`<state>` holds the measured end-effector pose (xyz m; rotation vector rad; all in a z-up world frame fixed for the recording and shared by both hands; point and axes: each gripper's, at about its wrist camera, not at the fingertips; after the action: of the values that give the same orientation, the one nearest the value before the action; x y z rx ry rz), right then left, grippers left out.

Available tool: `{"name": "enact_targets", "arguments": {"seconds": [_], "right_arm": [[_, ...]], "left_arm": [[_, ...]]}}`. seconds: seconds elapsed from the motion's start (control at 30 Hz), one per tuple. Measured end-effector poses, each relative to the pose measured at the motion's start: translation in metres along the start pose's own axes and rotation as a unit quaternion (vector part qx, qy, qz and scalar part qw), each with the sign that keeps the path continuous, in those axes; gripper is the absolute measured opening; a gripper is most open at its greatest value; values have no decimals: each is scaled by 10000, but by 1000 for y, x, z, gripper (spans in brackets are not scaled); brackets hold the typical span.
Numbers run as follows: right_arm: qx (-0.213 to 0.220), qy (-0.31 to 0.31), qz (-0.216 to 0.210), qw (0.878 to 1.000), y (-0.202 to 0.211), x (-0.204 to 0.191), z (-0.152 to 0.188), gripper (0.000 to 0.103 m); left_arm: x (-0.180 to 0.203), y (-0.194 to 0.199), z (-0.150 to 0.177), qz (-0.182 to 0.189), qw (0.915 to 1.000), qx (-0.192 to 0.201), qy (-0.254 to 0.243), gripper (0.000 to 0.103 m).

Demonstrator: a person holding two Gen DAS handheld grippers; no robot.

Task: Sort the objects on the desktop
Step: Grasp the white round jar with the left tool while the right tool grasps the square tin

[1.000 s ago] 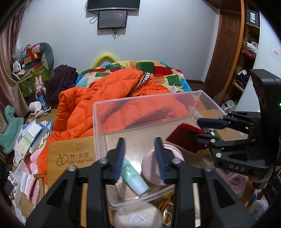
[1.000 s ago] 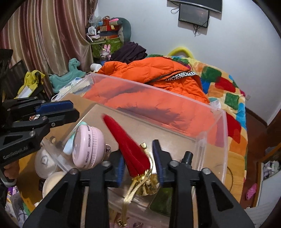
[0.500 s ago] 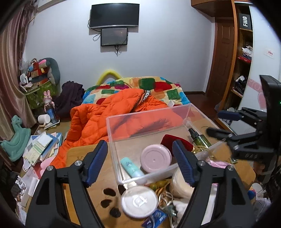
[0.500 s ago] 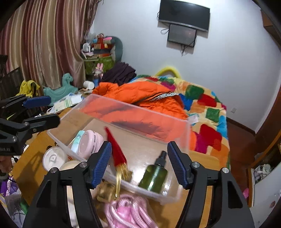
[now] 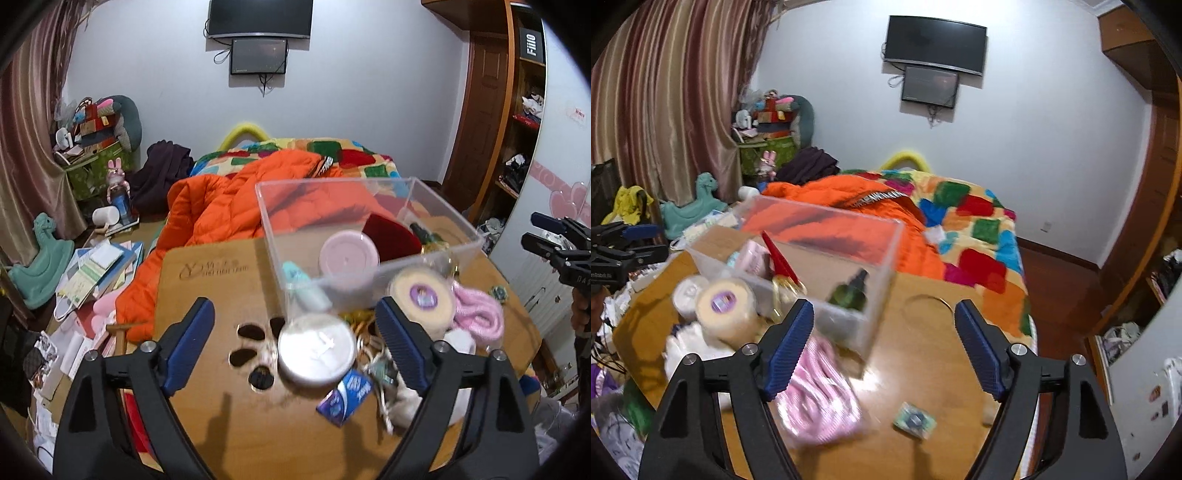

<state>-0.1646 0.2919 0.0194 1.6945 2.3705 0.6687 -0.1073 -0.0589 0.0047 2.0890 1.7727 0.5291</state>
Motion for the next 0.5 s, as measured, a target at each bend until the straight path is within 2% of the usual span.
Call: {"name": "enact_targets", "arguments": {"seconds": [0.33, 0.5], "right_arm": [[-730, -592, 353, 9949, -11, 28, 61, 76], [-930, -770, 453, 9917, -20, 33, 81, 76]], "left_arm": [[7, -10, 34, 57, 9994, -332, 35, 91], [11, -24, 41, 80, 9987, -502, 76, 91]]}}
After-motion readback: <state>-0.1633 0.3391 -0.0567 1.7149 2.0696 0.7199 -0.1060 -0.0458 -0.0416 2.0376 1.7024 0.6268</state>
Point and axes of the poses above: each gripper's, at about its wrist camera, not at the fingertips, and y roughly against the way its jaws point, x to its right, z to its underside, and after that the axes turned 9 degrees about x, right-handed
